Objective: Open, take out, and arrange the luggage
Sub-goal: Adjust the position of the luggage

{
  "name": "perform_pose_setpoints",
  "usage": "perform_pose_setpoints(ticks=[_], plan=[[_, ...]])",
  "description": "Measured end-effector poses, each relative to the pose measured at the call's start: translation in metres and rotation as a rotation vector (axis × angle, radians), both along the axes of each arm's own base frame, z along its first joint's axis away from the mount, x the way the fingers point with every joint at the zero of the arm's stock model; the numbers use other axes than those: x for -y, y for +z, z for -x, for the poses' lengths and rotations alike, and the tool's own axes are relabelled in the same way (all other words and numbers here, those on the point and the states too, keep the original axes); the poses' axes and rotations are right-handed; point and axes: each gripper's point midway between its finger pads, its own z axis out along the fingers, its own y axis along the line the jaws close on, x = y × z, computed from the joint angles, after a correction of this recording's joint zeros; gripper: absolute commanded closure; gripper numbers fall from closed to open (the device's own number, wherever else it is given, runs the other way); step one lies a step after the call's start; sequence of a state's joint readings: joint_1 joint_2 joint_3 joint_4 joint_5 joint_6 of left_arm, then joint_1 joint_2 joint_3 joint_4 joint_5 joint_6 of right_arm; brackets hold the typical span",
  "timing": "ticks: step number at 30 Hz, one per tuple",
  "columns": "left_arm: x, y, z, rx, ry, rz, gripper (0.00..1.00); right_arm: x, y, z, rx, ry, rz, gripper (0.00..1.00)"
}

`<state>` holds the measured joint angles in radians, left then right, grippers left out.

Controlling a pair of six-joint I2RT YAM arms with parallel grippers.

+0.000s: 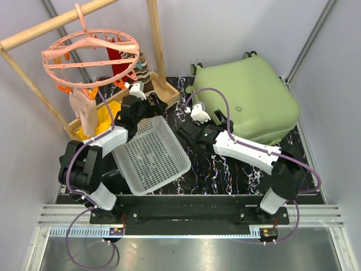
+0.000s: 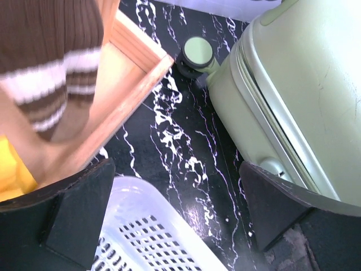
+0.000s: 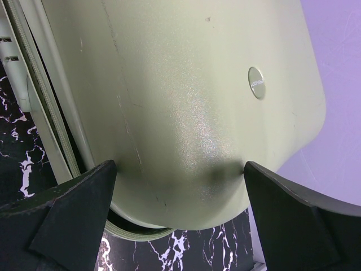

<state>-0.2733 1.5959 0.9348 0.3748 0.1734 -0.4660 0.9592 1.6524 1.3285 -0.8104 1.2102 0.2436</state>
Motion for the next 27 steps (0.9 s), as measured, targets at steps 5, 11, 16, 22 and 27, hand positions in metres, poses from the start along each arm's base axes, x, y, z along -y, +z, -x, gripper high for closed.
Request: perform_pose_setpoints(ticks=[5, 11, 16, 22, 27], plan=[[0.012, -0.024, 0.018, -0.056, -0.036, 0.034, 0.05, 0.000, 0.000, 0.000, 0.000, 0.000, 0.000, 0.00], [0.061, -0.043, 0.045, -0.104, -0.146, 0.032, 0.05, 0.000, 0.000, 0.000, 0.001, -0.001, 0.000, 0.00], [0.104, -0.044, 0.063, -0.103, -0.237, 0.041, 0.05, 0.002, 0.001, 0.001, 0.007, -0.004, -0.005, 0.00], [0.143, -0.042, 0.072, -0.109, -0.301, 0.073, 0.05, 0.002, 0.002, 0.001, 0.012, -0.006, -0.004, 0.00], [0.161, -0.031, 0.071, -0.086, -0.316, 0.081, 0.05, 0.003, 0.005, 0.002, 0.018, -0.006, -0.014, 0.00]])
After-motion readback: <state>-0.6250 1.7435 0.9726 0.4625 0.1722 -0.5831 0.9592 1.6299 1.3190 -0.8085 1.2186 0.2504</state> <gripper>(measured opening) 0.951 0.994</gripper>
